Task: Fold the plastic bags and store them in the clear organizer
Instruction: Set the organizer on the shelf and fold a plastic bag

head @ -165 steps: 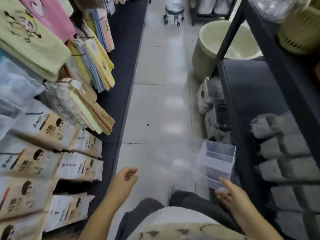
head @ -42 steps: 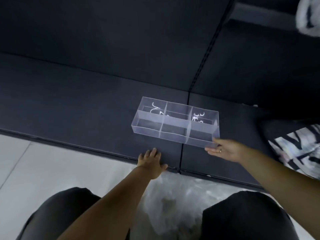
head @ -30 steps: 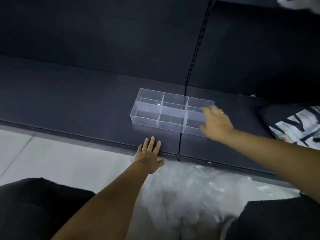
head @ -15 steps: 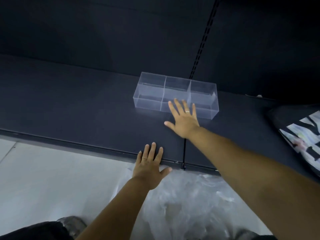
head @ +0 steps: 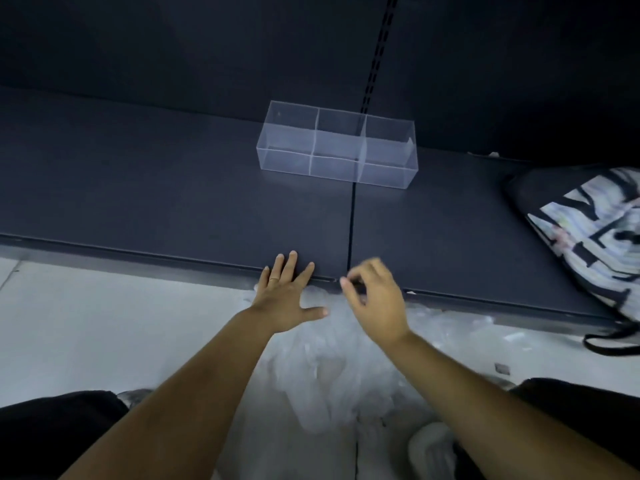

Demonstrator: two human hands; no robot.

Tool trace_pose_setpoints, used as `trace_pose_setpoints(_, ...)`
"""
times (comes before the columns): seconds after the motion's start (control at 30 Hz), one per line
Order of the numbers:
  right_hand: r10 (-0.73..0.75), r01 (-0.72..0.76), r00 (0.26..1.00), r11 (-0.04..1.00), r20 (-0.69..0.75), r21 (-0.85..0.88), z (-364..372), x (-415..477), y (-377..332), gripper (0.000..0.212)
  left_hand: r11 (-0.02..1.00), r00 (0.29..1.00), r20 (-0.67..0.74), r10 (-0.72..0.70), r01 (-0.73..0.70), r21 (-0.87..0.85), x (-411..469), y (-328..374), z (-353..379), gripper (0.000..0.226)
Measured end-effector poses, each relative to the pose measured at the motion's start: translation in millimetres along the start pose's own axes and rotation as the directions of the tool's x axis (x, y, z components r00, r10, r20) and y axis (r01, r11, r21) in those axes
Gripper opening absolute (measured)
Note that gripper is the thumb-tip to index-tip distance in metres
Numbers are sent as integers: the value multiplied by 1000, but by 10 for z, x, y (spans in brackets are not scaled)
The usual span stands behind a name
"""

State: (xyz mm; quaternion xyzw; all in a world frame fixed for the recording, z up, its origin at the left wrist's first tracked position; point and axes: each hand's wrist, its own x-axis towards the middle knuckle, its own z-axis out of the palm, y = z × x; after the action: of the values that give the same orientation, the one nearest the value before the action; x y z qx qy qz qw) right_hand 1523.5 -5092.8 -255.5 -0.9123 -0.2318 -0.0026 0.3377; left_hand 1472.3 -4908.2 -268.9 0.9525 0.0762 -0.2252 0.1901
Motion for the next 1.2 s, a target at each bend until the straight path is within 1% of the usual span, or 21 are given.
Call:
trace_pose_setpoints(0.03, 46, -46, 999, 999, 27, -21, 15, -240, 51, 18, 999, 999, -51, 20, -21, -24, -56, 23, 22, 84)
trace_pose_setpoints(0.1, 171, -168, 981, 985, 92, -36, 56, -581, 105, 26, 988, 966, -256, 24, -62, -140, -187, 71, 63, 48)
trace_pose_setpoints(0.17, 231, -235, 963, 972, 137, 14, 71, -724, 67, 41, 956, 910, -410, -62, -65, -288, -297, 119, 40, 14)
trace_pose_setpoints(0.23, 219, -234, 963, 969, 155, 82, 44, -702, -29, 58, 842, 919, -353, -177, -45, -538, -396, 163, -81, 11)
trace_pose_setpoints(0.3, 173, -204, 962, 970, 211, 133, -14, -585, -130, 76, 661, 941, -258, -218, -52, -749, -495, 218, -290, 15)
trace_pose_setpoints(0.37, 107, -164, 934, 976, 340, 144, -68, -447, -232, 91, 544, 947, -239, -214, -88, -834, -604, 279, -538, 13)
trace_pose_setpoints(0.43, 40, -78, 892, 995, 449, 66, -50, -361, -294, 98, 433, 952, -218, -214, -108, -895, -716, 349, -730, 12)
trace_pose_setpoints(0.57, 57, 91, 834, 967, 549, -238, 129, -277, -326, 91, 226, 932, -126, -339, -49, -973, -931, 412, -786, 19)
trace_pose_setpoints(0.67, 43, 168, 875, 907, 481, -386, 269, -172, -382, 57, 119, 877, 3, -480, 69, -990, -1068, 309, -591, 19)
trace_pose_setpoints(0.73, 29, 209, 871, 882, 491, -422, 326, -82, -450, 28, 99, 849, 81, -523, 154, -983, -1157, 236, -430, 19)
trace_pose_setpoints(0.77, 33, 189, 859, 908, 511, -375, 315, -44, -491, 17, 110, 847, 92, -523, 175, -978, -1187, 202, -356, 19)
trace_pose_setpoints(0.8, 52, 111, 845, 956, 532, -271, 277, 1, -532, 14, 152, 860, 76, -505, 176, -973, -1198, 172, -299, 20)
trace_pose_setpoints(0.83, 76, -14, 833, 993, 548, -116, 209, 57, -572, 22, 223, 884, 42, -465, 163, -961, -1195, 146, -262, 25)
trace_pose_setpoints(0.87, 87, -145, 828, 988, 555, 62, 103, 140, -624, 28, 306, 918, 4, -397, 137, -942, -1178, 133, -252, 39)
trace_pose_setpoints(0.93, 87, -348, 818, 862, 568, 369, -216, 360, -765, 25, 416, 979, -16, -202, 71, -907, -1074, 172, -279, 67)
trace_pose_setpoints(0.97, 82, -427, 805, 767, 587, 479, -380, 486, -820, 21, 436, 993, -11, -115, 40, -899, -1013, 225, -304, 68)
trace_pose_setpoints(1.0, 80, -488, 798, 666, 597, 563, -541, 619, -855, 20, 443, 998, -10, -65, 20, -896, -943, 281, -326, 60)
trace_pose_setpoints(1.07, 136, -569, 799, 489, 586, 661, -818, 876, -845, 23, 431, 997, -12, -73, 21, -902, -825, 358, -375, 37)
trace_pose_setpoints(1.13, 270, -623, 782, 377, 562, 686, -1001, 1057, -737, 19, 372, 992, -4, -130, 45, -927, -714, 380, -437, 29)
trace_pose_setpoints(1.17, 354, -644, 763, 362, 540, 673, -1054, 1105, -674, 13, 335, 985, 9, -170, 66, -940, -668, 386, -484, 31)
trace_pose_setpoints(1.2, 435, -659, 747, 390, 502, 643, -1082, 1134, -604, 12, 305, 977, 23, -214, 89, -948, -637, 398, -554, 35)
